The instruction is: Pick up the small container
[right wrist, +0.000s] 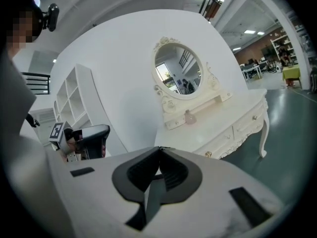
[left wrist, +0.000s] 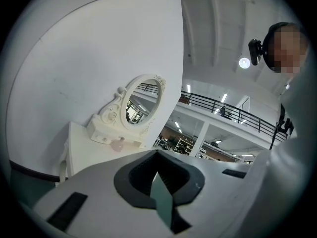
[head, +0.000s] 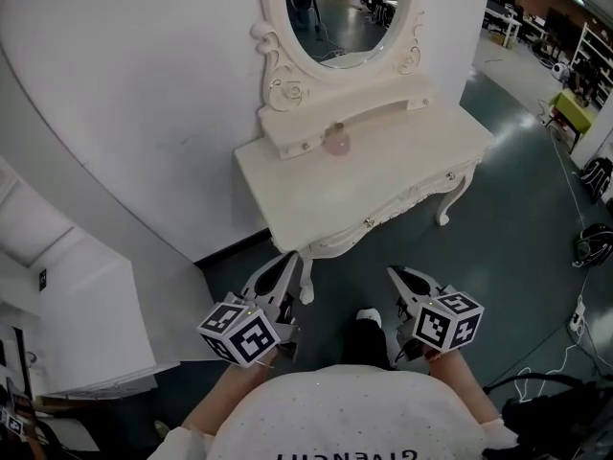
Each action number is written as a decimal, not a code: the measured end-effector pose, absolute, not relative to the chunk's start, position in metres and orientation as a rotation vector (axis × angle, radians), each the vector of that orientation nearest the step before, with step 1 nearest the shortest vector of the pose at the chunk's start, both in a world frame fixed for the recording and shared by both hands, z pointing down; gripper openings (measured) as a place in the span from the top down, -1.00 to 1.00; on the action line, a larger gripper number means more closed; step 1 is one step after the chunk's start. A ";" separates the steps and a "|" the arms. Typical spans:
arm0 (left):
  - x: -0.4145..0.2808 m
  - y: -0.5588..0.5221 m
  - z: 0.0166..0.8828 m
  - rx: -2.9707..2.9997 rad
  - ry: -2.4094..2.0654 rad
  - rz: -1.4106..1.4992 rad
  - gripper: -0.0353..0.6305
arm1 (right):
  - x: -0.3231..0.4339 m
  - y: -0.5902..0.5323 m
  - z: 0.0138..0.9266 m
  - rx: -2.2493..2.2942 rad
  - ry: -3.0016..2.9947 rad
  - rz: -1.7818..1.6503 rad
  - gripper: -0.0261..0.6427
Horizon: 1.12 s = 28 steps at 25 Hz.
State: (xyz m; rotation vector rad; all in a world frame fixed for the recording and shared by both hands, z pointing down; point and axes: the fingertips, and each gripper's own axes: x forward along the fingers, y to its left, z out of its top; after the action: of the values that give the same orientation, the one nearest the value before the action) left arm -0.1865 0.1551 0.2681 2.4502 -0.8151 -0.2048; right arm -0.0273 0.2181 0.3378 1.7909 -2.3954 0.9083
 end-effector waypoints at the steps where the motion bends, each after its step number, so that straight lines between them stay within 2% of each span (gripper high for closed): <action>1: -0.182 0.147 0.268 2.448 -0.825 -0.210 0.89 | -0.022 0.207 0.338 1.779 -2.404 0.911 0.92; 17: -0.113 0.019 0.239 2.388 -1.076 -0.325 0.89 | 0.059 0.025 0.296 1.515 -2.598 0.780 0.92; 28: -0.058 -0.027 0.255 2.374 -1.127 -0.330 0.89 | 0.092 -0.047 0.312 1.331 -2.652 0.696 0.92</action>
State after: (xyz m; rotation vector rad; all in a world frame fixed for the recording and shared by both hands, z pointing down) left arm -0.0581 -0.0265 0.2551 2.3736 -1.1267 -0.3297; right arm 0.0920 -0.0467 0.3118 1.3308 -2.6517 0.6960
